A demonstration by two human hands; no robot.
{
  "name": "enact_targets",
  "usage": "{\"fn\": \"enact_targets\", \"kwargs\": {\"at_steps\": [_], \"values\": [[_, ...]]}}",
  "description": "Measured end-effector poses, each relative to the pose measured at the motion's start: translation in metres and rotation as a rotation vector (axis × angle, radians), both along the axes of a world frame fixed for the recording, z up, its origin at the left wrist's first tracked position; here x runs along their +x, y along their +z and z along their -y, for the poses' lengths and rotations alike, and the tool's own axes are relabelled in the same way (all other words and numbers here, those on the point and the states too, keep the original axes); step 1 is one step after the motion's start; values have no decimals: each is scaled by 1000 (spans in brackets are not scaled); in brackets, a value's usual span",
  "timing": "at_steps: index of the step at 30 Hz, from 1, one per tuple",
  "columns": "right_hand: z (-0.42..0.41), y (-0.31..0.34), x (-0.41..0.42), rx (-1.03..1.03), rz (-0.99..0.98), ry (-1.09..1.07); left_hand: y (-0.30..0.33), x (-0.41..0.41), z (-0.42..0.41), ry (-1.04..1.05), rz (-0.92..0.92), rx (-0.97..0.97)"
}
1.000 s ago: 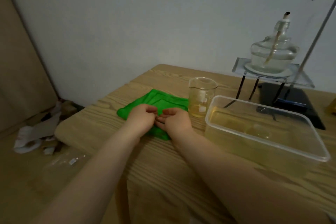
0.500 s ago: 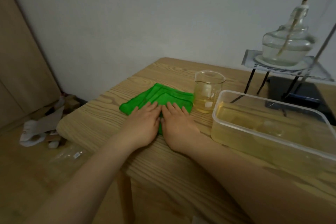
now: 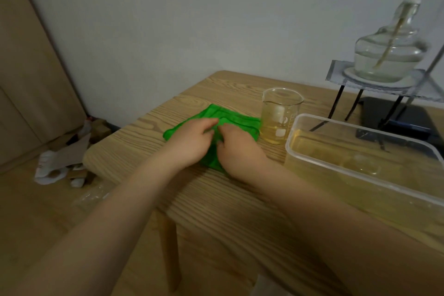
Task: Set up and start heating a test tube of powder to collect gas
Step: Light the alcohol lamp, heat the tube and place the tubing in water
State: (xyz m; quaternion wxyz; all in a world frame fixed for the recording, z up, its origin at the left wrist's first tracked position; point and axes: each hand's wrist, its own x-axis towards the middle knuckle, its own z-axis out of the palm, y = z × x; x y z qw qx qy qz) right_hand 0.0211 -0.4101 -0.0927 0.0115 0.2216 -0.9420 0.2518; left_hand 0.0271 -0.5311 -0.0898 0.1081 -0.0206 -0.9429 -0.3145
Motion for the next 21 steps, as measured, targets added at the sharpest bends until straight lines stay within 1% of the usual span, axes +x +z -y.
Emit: {"fn": "enact_targets", "kwargs": {"at_steps": [1, 2, 4, 5, 6, 7, 8, 9, 11, 12, 14, 16, 17, 18, 19, 21], "values": [[2, 5, 0, -146, 16, -34, 4, -1, -4, 50, -11, 195], [4, 8, 0, -279, 59, -66, 6, -1, -8, 89, 13, 437], [6, 10, -5, -566, 229, -136, 9, 2, -19, 107, 139, 969], [7, 9, -7, -724, 353, -174, 9, 3, -22, 114, 206, 1181], [7, 9, -8, -866, 487, -201, 8, 4, -23, 130, 251, 1316], [7, 8, -9, -977, 611, -213, 6, 4, -23, 147, 271, 1397], [6, 9, -9, -1045, 711, -207, 3, 3, -22, 155, 271, 1456], [5, 9, -9, -1102, 778, -195, 0, 3, -21, 157, 262, 1499], [1, 4, -9, -1264, 809, -206, -5, 2, -19, 147, 239, 1545], [-1, 2, -7, -1340, 809, -224, -7, 2, -18, 137, 234, 1560], [-2, 0, -5, -1389, 797, -238, -6, 4, -20, 136, 232, 1544], [-1, 2, -4, -1342, 778, -235, -4, 4, -23, 143, 199, 1468], [0, 3, -4, -1257, 733, -229, -3, 4, -25, 147, 172, 1403], [0, 5, -4, -1121, 641, -224, -2, 5, -25, 147, 117, 1276], [0, 5, -5, -929, 498, -215, -2, 5, -23, 146, 28, 1047], [-3, 3, -4, -522, 168, -122, -5, 7, -14, 106, -150, 368]]}}
